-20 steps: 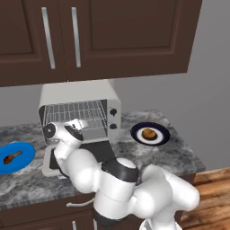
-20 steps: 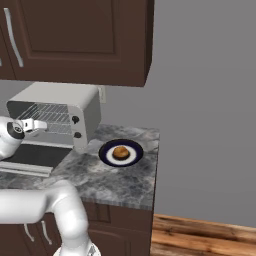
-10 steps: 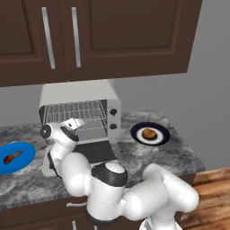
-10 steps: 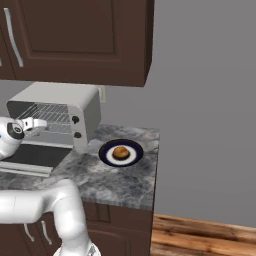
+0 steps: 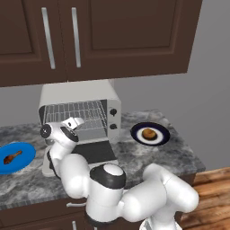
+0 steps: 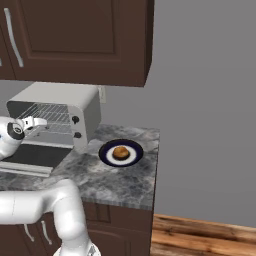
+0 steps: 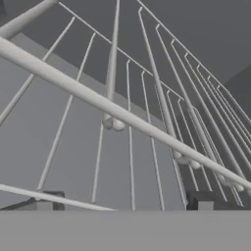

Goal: Open the toaster oven door. Place the bread on the bottom rack in the toaster oven and place the chicken drumstick on the top rack.

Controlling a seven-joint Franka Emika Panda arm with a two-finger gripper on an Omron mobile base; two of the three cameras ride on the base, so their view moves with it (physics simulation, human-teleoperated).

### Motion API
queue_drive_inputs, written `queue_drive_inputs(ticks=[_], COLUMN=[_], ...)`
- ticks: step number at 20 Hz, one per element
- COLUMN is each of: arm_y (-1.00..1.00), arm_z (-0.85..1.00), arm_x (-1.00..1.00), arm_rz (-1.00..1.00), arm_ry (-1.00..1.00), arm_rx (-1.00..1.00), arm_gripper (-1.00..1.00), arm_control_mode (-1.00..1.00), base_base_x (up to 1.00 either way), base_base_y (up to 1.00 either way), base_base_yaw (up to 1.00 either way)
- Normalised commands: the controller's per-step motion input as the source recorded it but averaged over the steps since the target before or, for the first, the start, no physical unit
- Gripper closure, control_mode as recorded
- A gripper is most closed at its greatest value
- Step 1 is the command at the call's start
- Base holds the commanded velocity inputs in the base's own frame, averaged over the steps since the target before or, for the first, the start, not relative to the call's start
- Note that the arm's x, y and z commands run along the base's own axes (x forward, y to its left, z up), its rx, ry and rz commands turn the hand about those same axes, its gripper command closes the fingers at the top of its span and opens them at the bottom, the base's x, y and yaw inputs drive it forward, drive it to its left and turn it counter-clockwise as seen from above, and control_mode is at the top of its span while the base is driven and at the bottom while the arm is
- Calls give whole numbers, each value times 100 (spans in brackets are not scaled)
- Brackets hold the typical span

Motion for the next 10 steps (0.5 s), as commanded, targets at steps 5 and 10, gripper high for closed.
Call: queue_drive_inputs(ticks=[5, 10], arm_y=[4, 3], arm_z=[-37, -43], arm_x=[8, 9], arm_rz=[2, 2], arm_ry=[0, 0], arm_rx=[0, 0], arm_gripper=[-100, -100], arm_control_mode=[-100, -100], base_base_x=[0, 0], base_base_y=[0, 0], base_base_yaw=[0, 0])
